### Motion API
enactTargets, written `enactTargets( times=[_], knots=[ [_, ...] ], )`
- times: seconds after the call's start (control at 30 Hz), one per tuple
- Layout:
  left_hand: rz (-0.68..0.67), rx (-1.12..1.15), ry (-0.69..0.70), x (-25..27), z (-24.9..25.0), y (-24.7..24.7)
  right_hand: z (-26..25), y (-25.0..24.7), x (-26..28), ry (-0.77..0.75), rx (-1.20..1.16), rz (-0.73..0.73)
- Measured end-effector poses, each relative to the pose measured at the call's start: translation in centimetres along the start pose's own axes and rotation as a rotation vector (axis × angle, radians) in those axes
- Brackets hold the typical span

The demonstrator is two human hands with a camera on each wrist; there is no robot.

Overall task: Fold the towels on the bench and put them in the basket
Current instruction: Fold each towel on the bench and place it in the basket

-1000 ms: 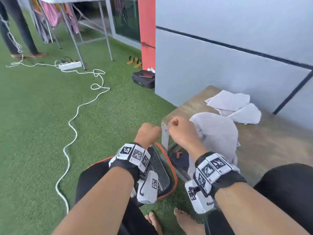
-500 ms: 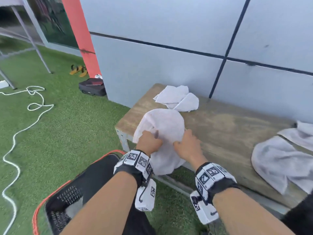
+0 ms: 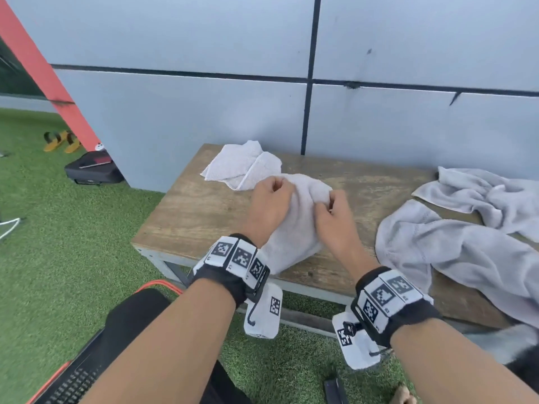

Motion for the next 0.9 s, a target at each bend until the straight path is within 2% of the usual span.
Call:
enactTargets(
  times=[0.1,0.2,0.27,0.4,0.47,0.53,0.63,0.7,0.8,0.9],
  knots=[
    [-0.003,0.066,0.106,-0.4,2.3,1.8,0.4,-3.3,-0.8,-0.063,-0.03,0.095],
    [0.01,-0.052,0.13,-0.8,2.1,3.5,1.8,-5.3,-1.2,-0.076,0.024,0.05],
    [-0.037,-0.234,0.092,-0.9,0.6,4.8,3.4,-6.0,-1.2,-0.034,0.011,-0.05],
    [-0.366,-0.611,-0.047,0.4,-4.2,8.3,4.9,-6.6,0.2,-0.034,0.061,-0.35],
    [-0.371,-0.898,-0.003,1.3,-6.2,9.5,5.3,-7.0,0.9,-0.082,0.189,-0.46],
    [-0.271,-0.993,0.057,1.4,-7.1,10.0,6.0,-7.5,1.5,-0.083,0.269,-0.526],
    [-0.191,-0.884,0.063,1.5,-6.2,10.2,6.9,-8.4,2.1,-0.09,0.299,-0.534],
    [-0.206,-0.682,0.03,1.6,-4.7,10.0,7.3,-8.8,2.0,-0.113,0.365,-0.505],
    [-0.19,-0.39,0.043,1.4,-2.2,9.3,7.9,-9.5,1.3,-0.091,0.575,-0.379],
    [-0.18,-0.174,0.076,1.3,-0.1,8.6,8.0,-10.3,0.8,-0.06,0.654,-0.2]
  ],
)
Point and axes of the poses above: each hand's wrist, its own x-axis away from the middle knuckle, its own y-axis out of the palm, z = x × y, the point moved 4 cm from there along -x, towards the middle knuckle, and after that the axes turned 8 degrees about -y, right-handed, at the moved point
